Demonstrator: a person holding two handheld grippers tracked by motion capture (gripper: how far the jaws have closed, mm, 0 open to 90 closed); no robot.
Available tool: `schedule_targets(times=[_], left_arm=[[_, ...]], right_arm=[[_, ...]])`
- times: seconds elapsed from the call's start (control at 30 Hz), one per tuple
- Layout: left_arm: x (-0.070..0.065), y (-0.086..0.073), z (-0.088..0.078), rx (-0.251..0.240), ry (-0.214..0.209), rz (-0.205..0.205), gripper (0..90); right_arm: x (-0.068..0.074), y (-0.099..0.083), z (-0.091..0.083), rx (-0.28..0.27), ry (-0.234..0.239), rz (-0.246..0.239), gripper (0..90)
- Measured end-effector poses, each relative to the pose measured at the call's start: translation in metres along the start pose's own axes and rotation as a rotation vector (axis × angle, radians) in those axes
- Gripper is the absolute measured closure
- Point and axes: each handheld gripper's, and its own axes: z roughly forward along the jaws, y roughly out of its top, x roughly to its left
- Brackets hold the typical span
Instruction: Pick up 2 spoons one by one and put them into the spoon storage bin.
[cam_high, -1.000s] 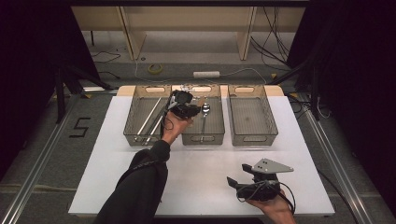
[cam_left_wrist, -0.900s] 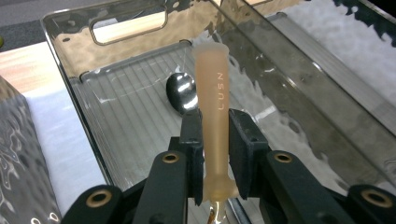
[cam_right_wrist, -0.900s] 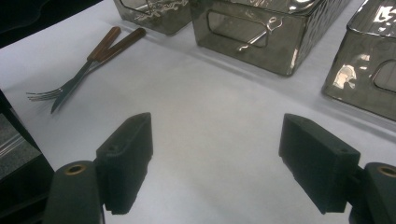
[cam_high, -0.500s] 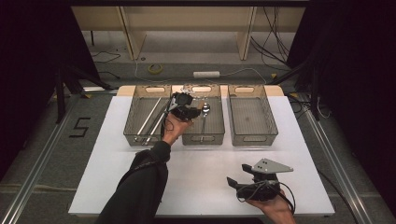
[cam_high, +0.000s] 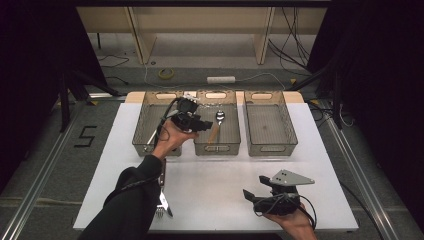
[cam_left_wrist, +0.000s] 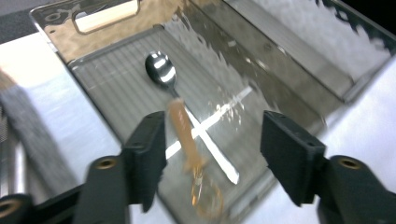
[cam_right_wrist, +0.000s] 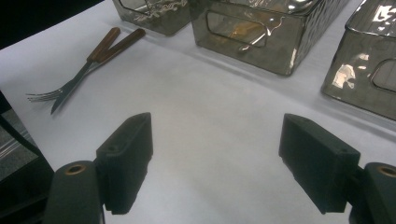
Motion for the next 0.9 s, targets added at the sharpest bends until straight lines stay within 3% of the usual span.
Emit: schedule_targets(times=[0.2, 0.4, 0.67, 0.9], left_arm=[[-0.003, -0.027, -0.026, 0.0, -0.039, 0.04, 31.2], [0.0, -0.056, -0.042, -0.032, -0.073, 0.028, 26.8], [0.003, -0.076, -0.049, -0.01, -0.053, 0.08, 24.2], [0.002, -0.088, -0.042, 0.019, -0.071, 0.093, 22.1]], right_arm=[[0.002, 0.0, 0.001, 0.005, -0.001, 0.0, 26.9], [0.003, 0.001, 0.001, 0.006, -0.003, -0.006, 26.9], [0.005, 0.001, 0.001, 0.005, -0.002, -0.009, 26.9], [0.004, 0.0, 0.001, -0.001, -0.002, -0.009, 26.9]])
